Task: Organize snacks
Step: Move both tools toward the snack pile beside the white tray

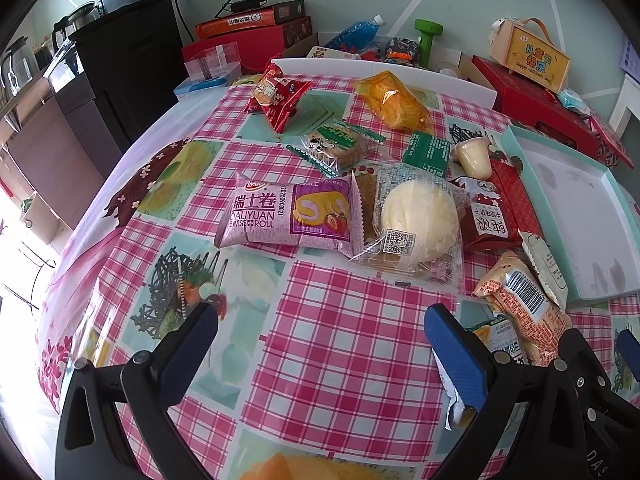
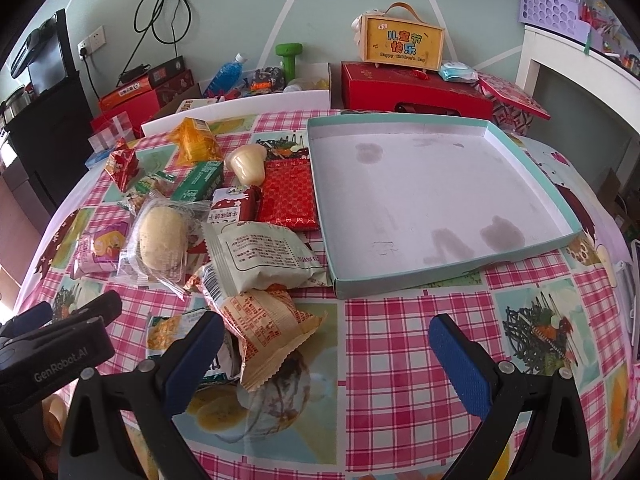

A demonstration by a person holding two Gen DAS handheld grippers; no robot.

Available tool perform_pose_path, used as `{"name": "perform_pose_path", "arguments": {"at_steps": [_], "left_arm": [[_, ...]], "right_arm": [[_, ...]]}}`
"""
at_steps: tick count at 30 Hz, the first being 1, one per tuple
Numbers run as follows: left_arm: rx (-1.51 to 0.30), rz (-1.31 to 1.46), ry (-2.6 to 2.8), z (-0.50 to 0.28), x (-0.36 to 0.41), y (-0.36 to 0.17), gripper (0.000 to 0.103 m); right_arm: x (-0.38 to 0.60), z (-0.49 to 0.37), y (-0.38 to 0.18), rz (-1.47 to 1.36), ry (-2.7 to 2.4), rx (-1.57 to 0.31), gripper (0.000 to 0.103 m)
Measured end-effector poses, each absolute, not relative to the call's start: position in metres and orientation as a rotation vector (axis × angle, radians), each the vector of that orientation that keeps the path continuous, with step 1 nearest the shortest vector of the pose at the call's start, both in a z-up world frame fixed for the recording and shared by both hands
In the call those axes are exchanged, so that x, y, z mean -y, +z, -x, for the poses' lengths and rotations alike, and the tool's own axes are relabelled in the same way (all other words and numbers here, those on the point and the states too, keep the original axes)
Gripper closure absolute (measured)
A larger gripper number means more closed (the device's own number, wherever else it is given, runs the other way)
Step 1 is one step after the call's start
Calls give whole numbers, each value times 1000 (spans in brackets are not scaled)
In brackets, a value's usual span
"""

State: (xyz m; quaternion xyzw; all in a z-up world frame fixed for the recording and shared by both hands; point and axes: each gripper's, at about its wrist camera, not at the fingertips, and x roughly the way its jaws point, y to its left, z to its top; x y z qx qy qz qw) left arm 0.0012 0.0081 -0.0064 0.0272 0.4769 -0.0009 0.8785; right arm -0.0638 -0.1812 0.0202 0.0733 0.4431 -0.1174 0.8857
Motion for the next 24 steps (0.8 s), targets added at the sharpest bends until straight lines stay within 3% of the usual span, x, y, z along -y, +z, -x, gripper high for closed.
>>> {"name": "perform_pose_path", "arguments": {"at_steps": [24], "left_arm": [[-1009, -34, 1, 0, -19, -5, 0]], "right_arm": [[170, 64, 22, -139, -191, -939, 0]]}}
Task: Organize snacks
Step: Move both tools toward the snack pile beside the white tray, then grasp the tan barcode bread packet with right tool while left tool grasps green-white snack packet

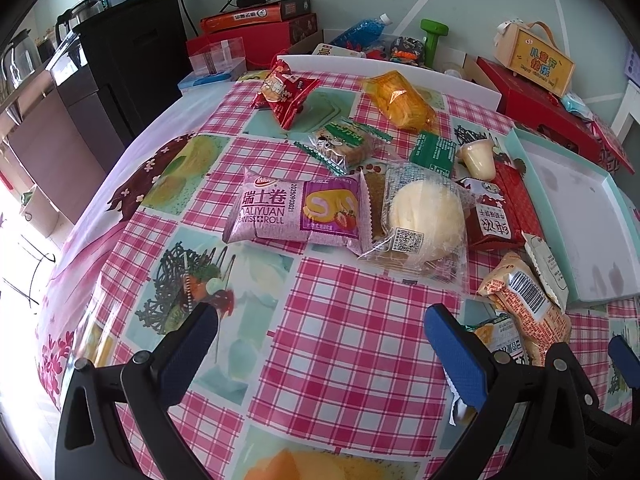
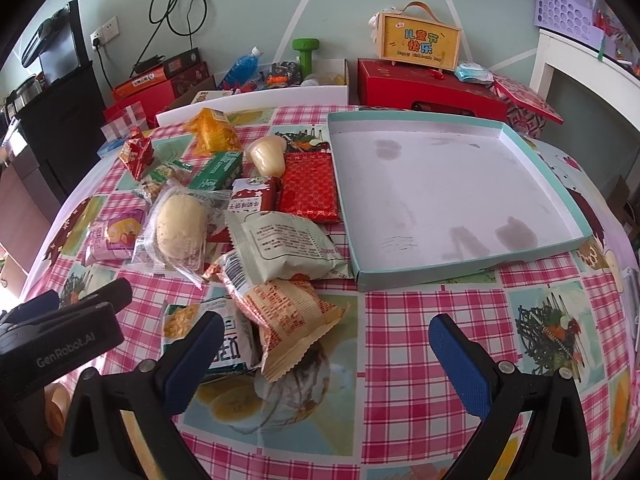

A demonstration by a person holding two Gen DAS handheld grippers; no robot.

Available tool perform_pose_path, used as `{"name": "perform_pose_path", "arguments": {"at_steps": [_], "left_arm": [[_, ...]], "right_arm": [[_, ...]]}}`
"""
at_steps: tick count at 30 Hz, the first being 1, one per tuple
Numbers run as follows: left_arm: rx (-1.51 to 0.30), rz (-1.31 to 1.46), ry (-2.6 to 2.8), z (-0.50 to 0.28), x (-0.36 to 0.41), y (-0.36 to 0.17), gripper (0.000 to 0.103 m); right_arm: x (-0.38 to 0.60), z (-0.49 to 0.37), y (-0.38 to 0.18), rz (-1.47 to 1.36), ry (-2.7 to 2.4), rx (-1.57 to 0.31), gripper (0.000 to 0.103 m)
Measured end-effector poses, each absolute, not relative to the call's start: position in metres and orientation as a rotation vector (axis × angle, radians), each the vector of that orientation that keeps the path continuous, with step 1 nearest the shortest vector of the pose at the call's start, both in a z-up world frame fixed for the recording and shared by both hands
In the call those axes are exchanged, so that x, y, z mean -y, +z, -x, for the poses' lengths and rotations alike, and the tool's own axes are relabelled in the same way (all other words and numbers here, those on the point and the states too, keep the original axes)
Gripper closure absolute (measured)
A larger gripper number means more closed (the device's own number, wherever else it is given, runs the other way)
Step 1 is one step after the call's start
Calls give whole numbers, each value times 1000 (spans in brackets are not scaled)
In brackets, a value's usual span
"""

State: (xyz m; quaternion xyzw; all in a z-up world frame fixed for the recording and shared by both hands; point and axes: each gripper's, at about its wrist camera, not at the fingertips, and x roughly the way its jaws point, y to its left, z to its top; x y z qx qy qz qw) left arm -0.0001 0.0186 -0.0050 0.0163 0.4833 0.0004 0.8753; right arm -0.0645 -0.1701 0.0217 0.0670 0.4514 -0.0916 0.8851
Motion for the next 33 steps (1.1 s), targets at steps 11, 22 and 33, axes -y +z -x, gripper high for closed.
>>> {"name": "perform_pose_path", "arguments": {"at_steps": [11, 22, 33], "left_arm": [[-1053, 44, -129, 1, -9, -9, 0], [-1100, 32, -275, 6, 31, -20, 0], [-1123, -38, -293, 0, 49, -35, 4]], "right_arm": [[184, 60, 14, -130, -234, -961, 0], [231, 71, 24, -201, -348, -920, 0], [238, 70, 19, -227, -366, -921, 0]]}}
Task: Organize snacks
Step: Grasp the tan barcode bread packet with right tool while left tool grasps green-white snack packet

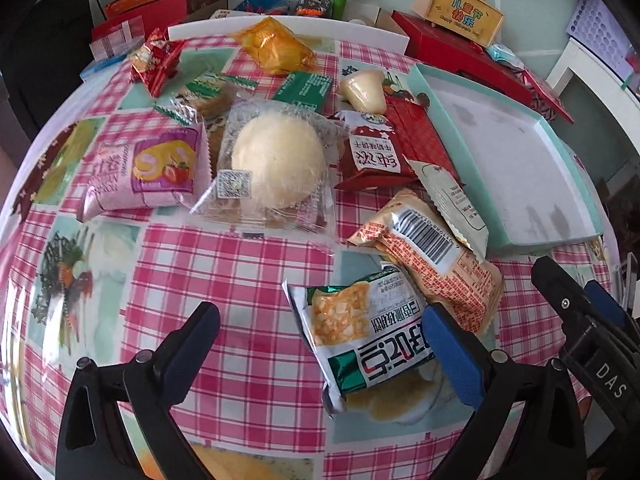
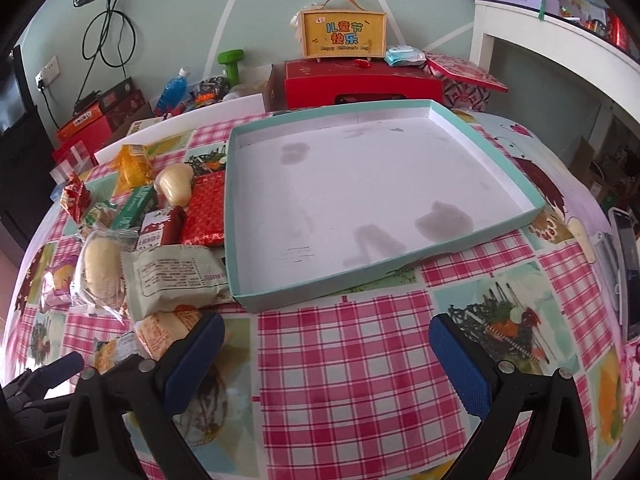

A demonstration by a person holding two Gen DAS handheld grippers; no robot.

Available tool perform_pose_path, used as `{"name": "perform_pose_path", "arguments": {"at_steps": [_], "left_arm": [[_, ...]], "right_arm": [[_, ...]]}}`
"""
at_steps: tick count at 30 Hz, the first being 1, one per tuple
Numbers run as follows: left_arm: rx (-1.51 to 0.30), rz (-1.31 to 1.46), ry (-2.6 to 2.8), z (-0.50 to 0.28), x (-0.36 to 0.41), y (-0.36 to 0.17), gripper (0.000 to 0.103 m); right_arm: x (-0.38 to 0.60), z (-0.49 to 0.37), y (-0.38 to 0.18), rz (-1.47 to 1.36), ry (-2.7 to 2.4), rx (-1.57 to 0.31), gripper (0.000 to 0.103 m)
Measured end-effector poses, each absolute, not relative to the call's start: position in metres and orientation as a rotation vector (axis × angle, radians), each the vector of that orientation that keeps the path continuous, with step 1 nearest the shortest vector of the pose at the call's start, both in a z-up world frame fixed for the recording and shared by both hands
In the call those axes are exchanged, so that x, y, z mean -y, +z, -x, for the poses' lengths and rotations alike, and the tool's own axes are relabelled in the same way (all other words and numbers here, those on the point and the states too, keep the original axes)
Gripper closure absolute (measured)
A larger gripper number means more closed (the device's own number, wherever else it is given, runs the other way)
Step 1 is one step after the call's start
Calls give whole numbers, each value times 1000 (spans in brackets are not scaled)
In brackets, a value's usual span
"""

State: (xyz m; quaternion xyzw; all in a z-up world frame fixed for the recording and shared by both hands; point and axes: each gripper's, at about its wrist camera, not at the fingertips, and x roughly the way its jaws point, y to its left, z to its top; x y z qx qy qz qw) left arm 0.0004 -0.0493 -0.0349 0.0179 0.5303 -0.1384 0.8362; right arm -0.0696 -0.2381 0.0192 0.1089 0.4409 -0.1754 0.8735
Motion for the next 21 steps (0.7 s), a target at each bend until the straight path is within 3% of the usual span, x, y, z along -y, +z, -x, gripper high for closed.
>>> {"name": "perform_pose_path", "arguments": {"at_steps": [3, 21], "left_arm": [[-1110, -40, -292, 0, 42, -32, 12], [-1091, 117, -101, -16, -29, -32, 12]], "right_arm": [[231, 68, 19, -214, -344, -916, 0], [161, 44, -1, -81, -104, -970, 0]]}}
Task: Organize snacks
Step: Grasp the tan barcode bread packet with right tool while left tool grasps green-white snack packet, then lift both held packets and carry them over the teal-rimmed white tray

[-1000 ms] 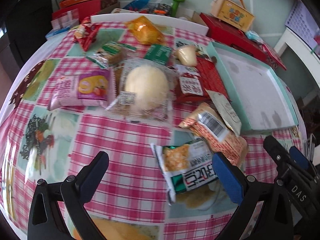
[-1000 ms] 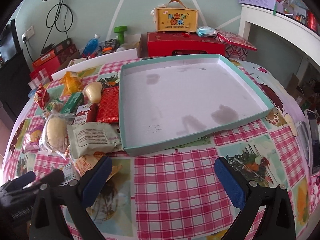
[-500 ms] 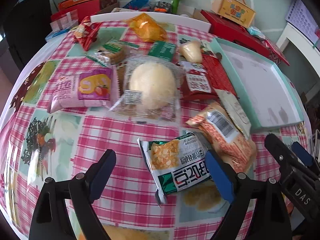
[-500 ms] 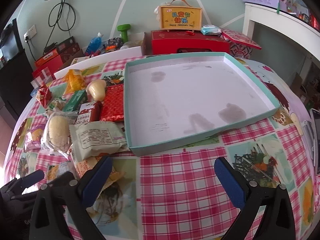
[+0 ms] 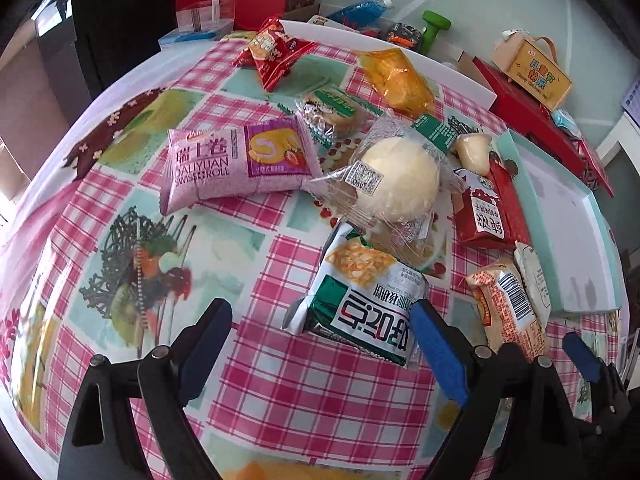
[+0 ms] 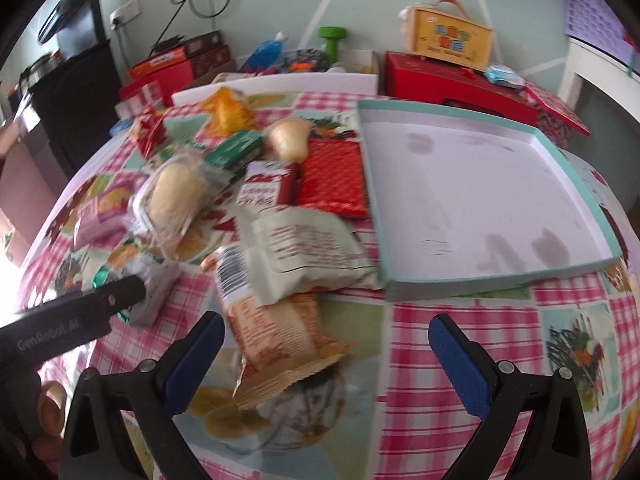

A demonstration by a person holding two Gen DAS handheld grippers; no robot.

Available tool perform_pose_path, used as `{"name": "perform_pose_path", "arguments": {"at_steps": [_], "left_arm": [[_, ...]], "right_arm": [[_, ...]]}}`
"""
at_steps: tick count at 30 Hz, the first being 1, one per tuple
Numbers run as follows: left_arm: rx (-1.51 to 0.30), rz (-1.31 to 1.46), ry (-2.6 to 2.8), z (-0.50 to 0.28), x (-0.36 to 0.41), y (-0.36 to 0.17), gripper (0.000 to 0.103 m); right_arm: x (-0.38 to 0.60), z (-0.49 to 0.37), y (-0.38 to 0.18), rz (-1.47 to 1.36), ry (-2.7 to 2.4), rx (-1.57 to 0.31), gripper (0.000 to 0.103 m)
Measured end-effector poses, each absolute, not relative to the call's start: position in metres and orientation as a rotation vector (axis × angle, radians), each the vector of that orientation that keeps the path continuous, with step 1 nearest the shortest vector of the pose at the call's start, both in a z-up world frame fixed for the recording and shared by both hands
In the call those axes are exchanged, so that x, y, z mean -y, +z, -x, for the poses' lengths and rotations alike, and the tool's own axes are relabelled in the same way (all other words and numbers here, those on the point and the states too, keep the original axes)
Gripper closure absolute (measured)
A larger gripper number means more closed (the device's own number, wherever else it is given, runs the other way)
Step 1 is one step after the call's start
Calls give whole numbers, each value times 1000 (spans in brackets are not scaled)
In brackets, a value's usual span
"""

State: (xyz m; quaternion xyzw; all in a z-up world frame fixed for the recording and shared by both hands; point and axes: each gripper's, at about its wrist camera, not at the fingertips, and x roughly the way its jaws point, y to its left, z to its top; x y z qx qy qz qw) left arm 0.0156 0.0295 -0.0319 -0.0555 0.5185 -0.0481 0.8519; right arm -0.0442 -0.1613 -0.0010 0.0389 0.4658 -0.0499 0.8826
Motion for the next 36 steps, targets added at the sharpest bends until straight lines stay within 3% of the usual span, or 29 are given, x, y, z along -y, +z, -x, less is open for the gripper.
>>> {"name": "perform_pose_path", "arguments": {"at_steps": [7, 16, 20, 22, 24, 26, 36], "left_arm": [[-1070, 58, -134, -21, -16, -24, 12], [-1091, 24, -169, -27, -7, -32, 12], [-1099, 38, -198, -28, -6, -33, 20], [-1097, 39, -216, -27, -4, -33, 28], [-1092, 37, -224, -26, -2, -31, 35], [-1084, 27, -221, -26, -1, -30, 42], [-1068, 45, -232, -19, -8, -25, 48]], "right_arm": [[145, 35, -10, -38, -62, -968, 1], [141, 27, -11, -44, -45, -970, 32], [142, 26, -15, -56, -47, -990, 50], [141, 26, -14, -53, -52, -991, 51], [141, 27, -14, -59, -49, -989, 59], [141, 28, -14, -66, -42, -986, 60], [136, 30, -10, -69, -9, -982, 62]]}}
